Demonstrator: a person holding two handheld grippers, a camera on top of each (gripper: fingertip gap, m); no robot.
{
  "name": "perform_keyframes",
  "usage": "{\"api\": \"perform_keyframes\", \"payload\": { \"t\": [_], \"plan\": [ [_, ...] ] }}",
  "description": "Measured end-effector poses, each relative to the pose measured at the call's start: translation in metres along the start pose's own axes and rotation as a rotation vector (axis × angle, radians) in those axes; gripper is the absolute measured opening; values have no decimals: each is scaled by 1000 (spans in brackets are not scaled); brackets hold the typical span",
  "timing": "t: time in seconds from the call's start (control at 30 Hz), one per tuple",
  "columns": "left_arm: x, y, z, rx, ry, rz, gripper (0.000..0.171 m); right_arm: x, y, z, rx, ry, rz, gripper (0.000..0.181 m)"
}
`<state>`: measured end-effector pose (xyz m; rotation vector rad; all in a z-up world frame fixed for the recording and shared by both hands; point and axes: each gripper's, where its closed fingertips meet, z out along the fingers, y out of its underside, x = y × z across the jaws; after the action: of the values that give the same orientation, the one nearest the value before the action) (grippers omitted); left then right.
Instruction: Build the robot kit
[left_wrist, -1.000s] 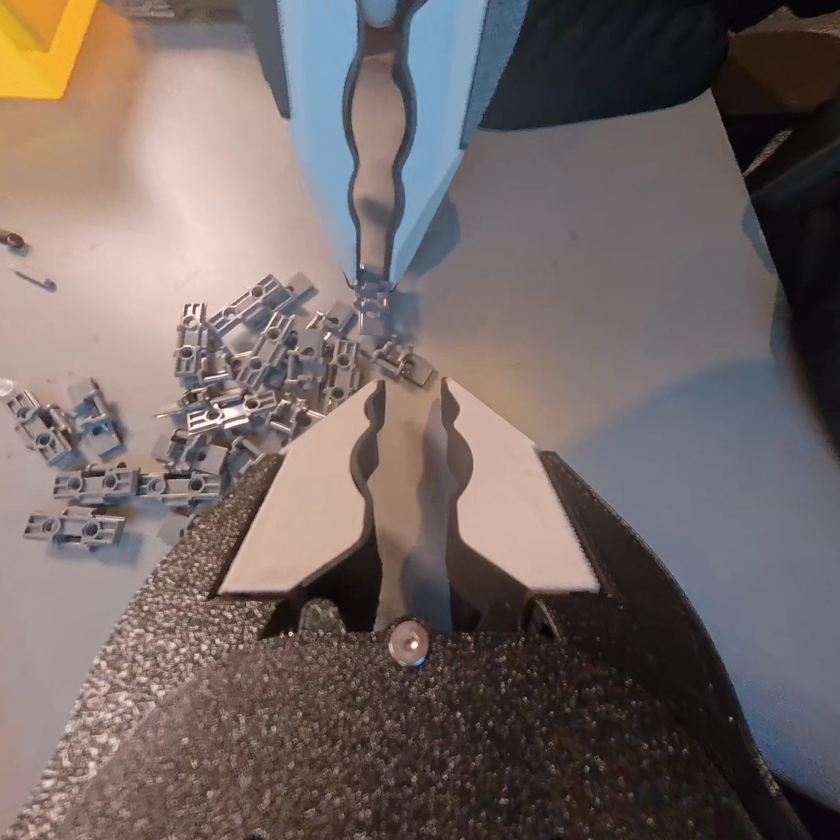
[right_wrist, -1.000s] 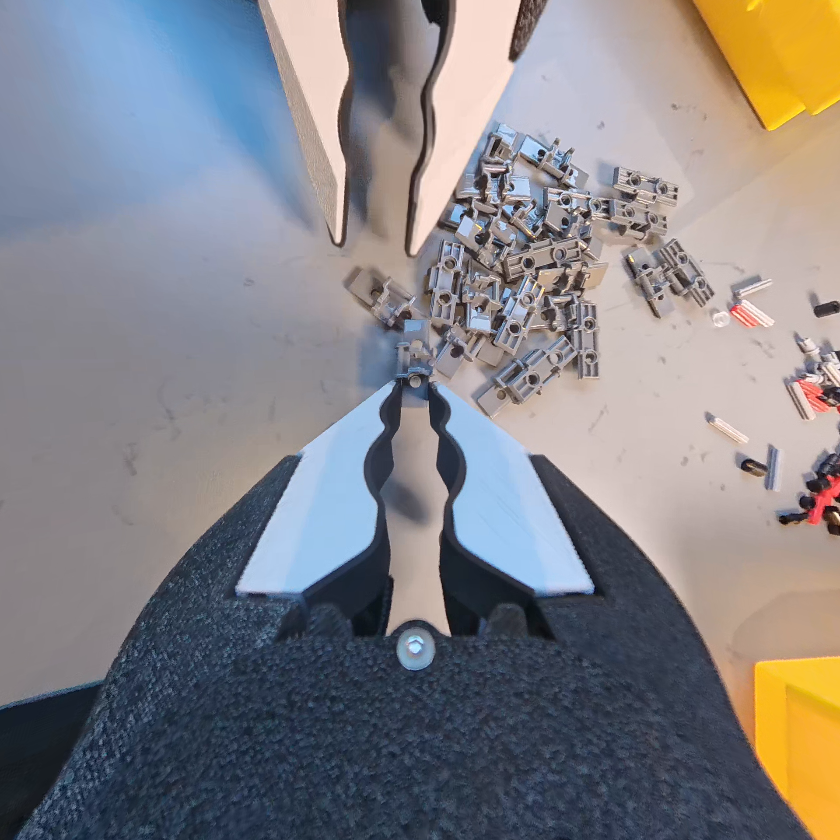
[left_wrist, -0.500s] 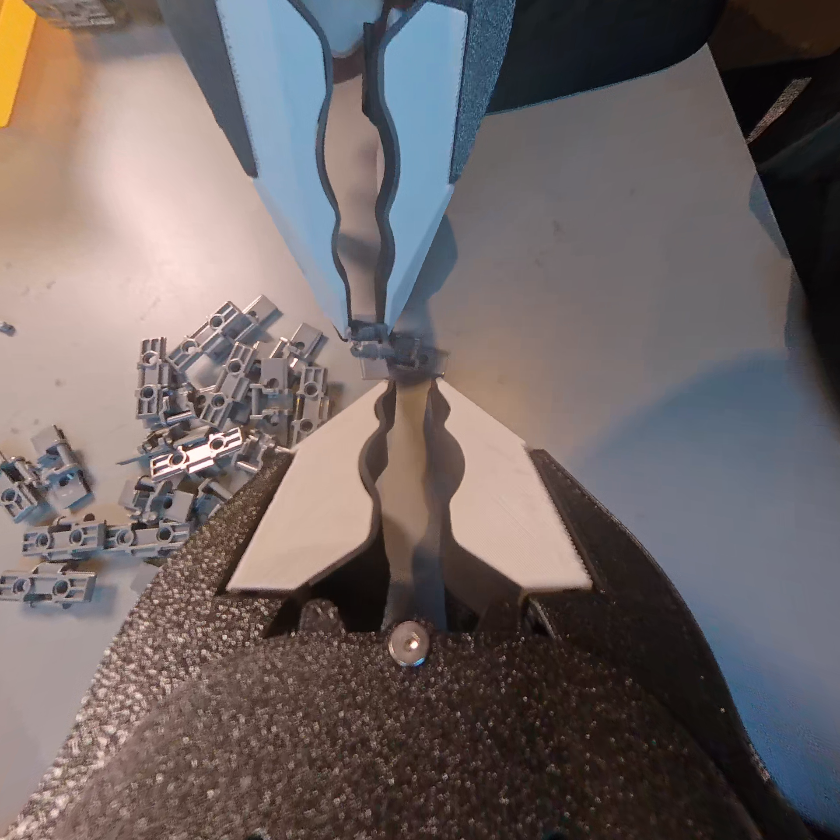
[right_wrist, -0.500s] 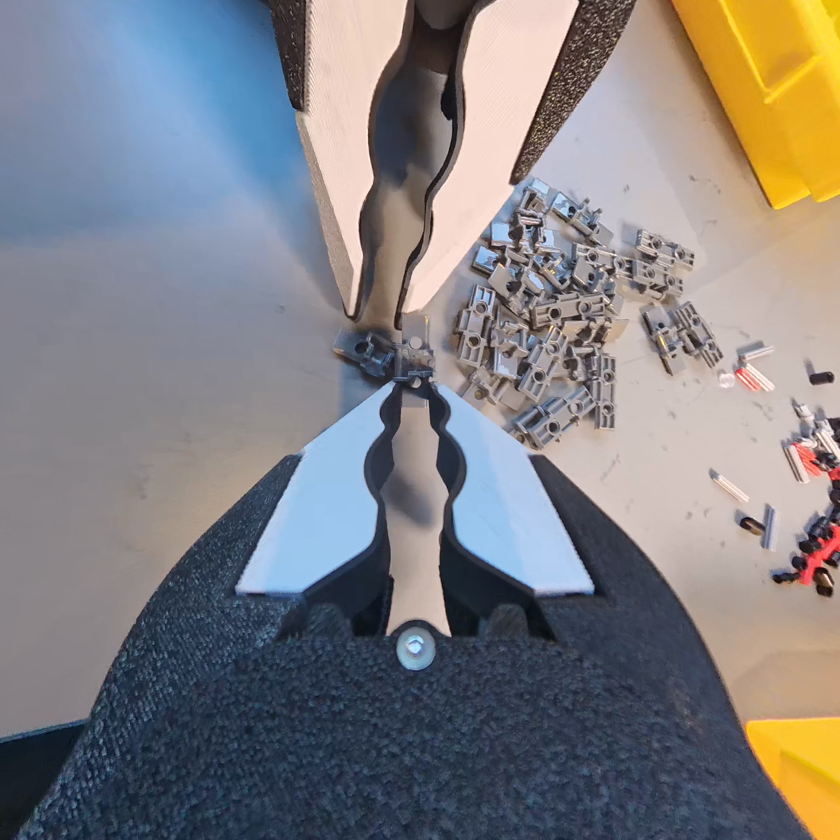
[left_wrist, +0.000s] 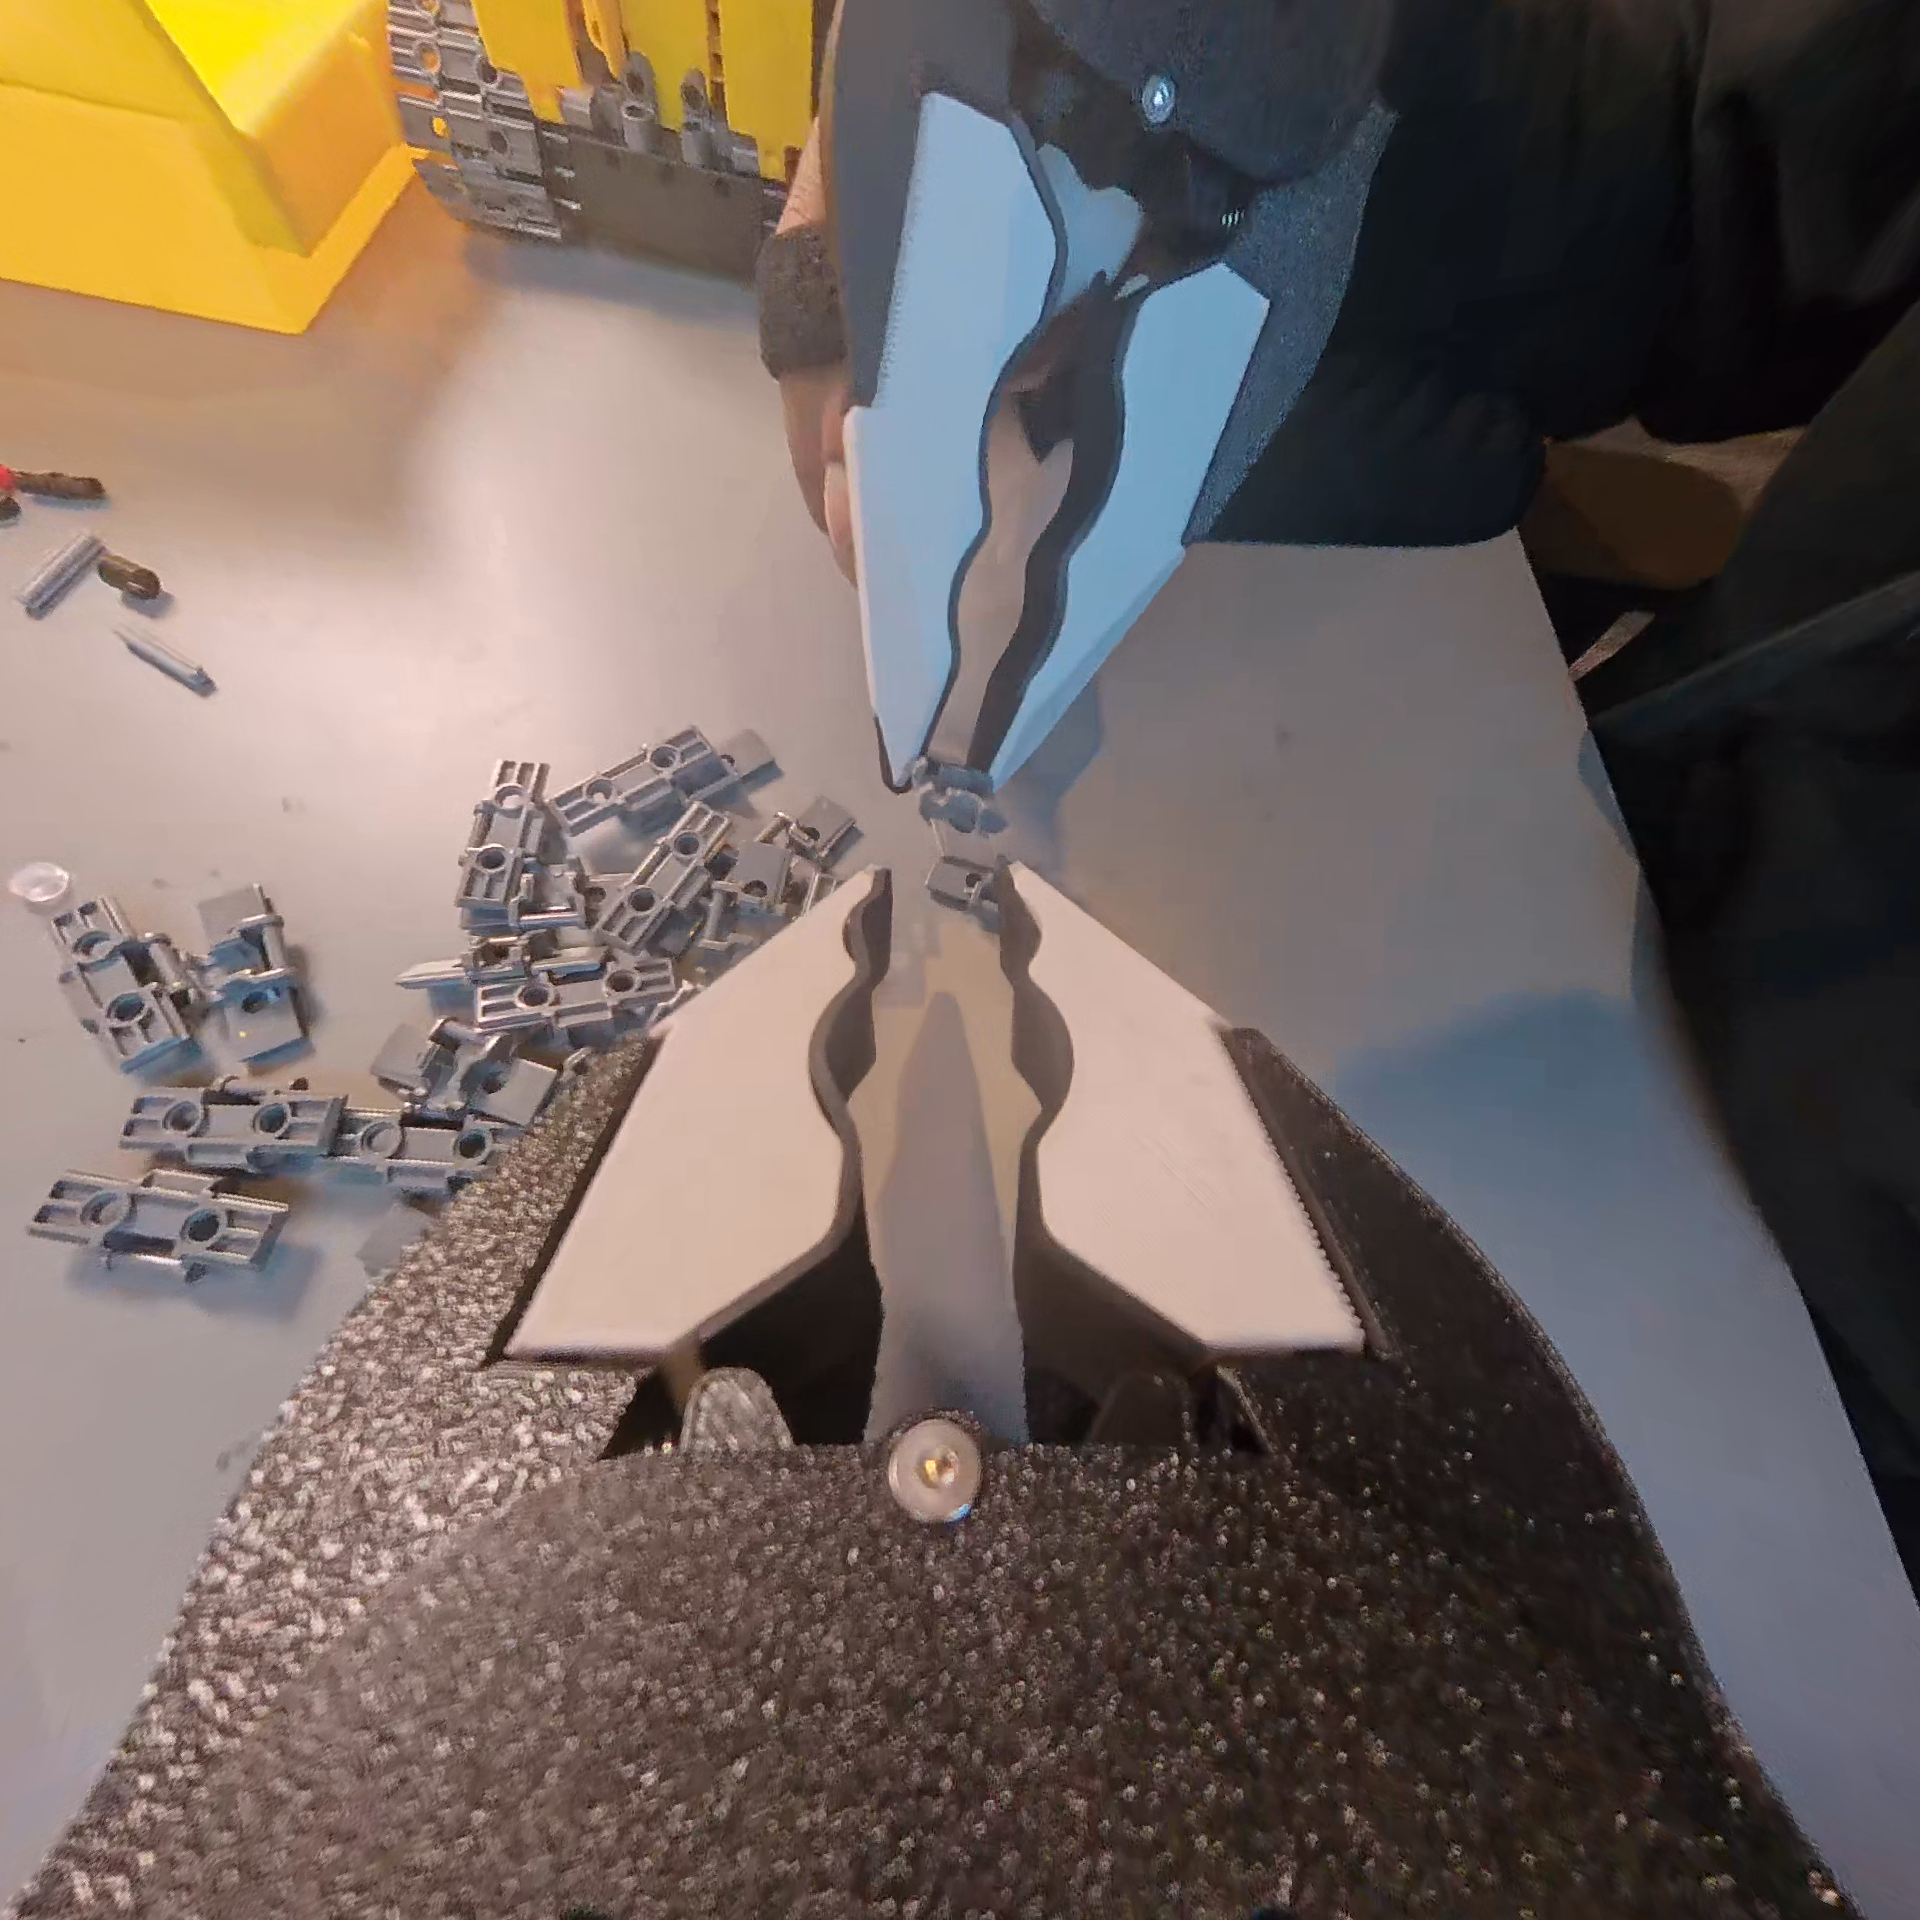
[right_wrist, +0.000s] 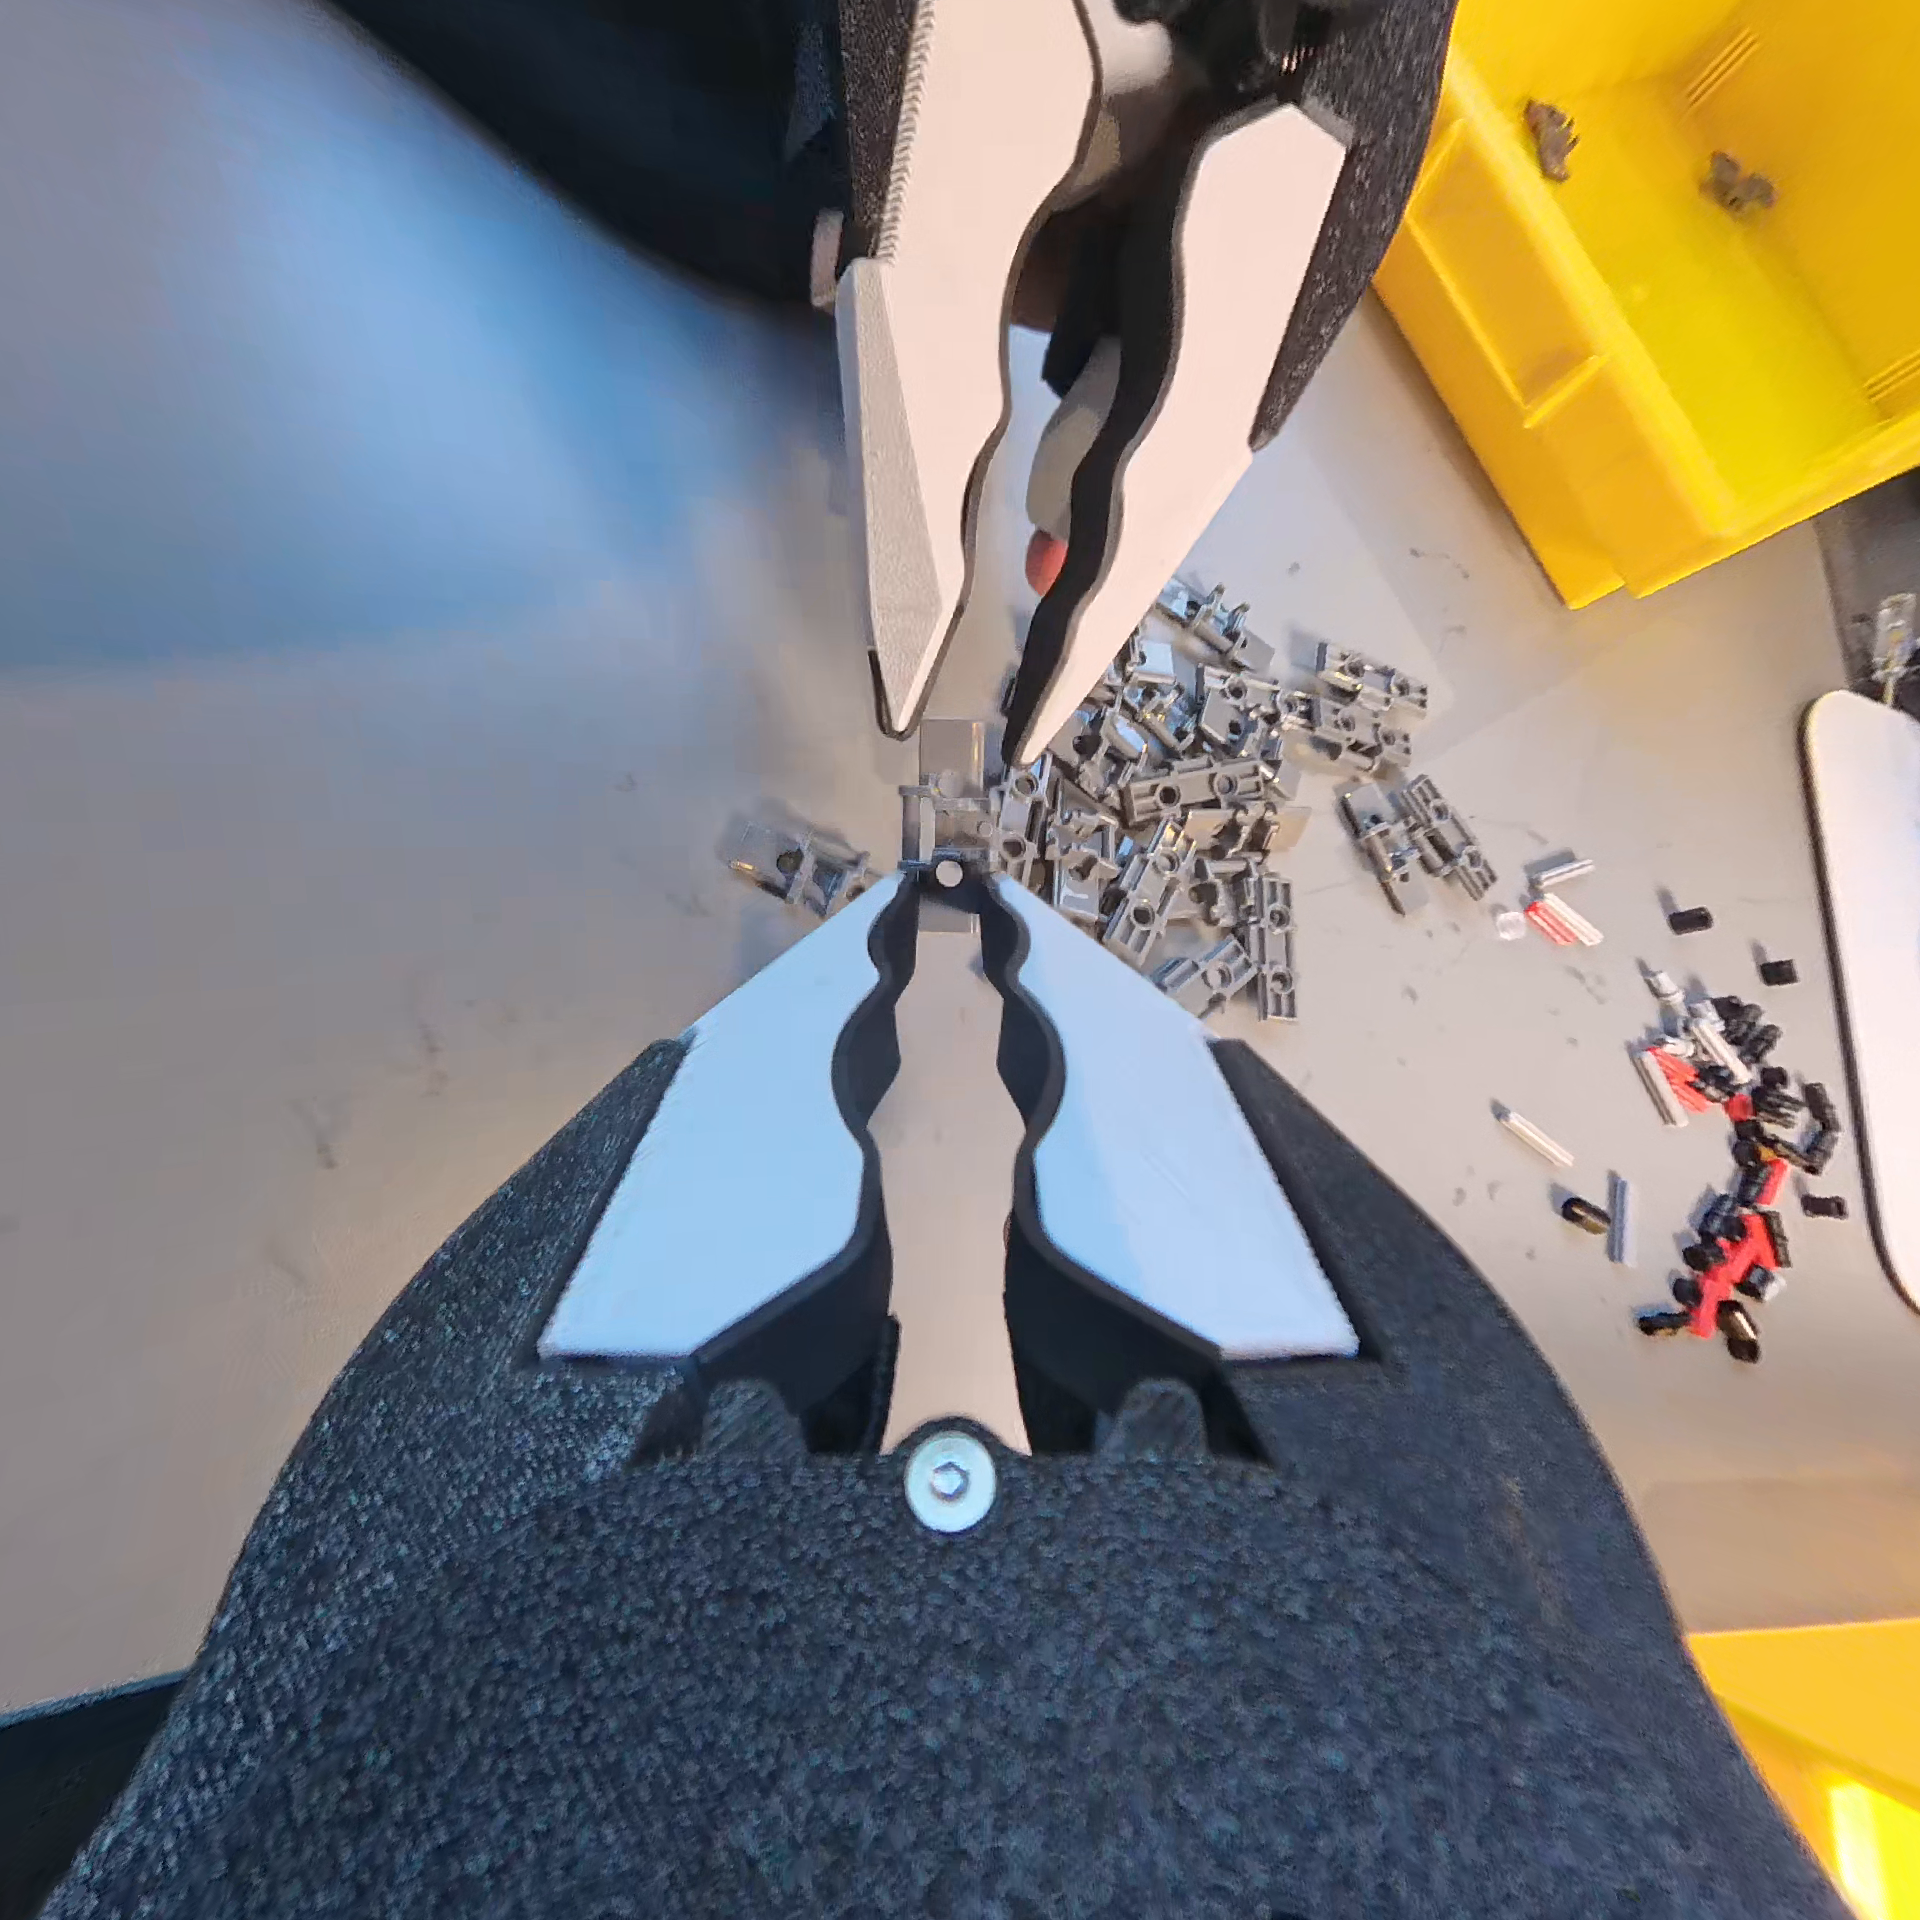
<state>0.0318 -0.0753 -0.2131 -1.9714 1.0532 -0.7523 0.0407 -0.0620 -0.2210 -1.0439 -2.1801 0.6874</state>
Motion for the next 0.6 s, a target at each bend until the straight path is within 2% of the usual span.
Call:
{"api": "perform_keyframes", "payload": {
  "t": [0.23,0.4,0.6],
  "plan": [
    [5,-4,0,16,29,-16,9,-1,-6,-1,33,-5,-5,12],
    [16,1,2,-17,79,34,8,-14,-10,-6,96,-151,120,19],
    [28,5,5,-40,107,125,7,-25,-18,-5,152,-242,176,19]
  ]
}}
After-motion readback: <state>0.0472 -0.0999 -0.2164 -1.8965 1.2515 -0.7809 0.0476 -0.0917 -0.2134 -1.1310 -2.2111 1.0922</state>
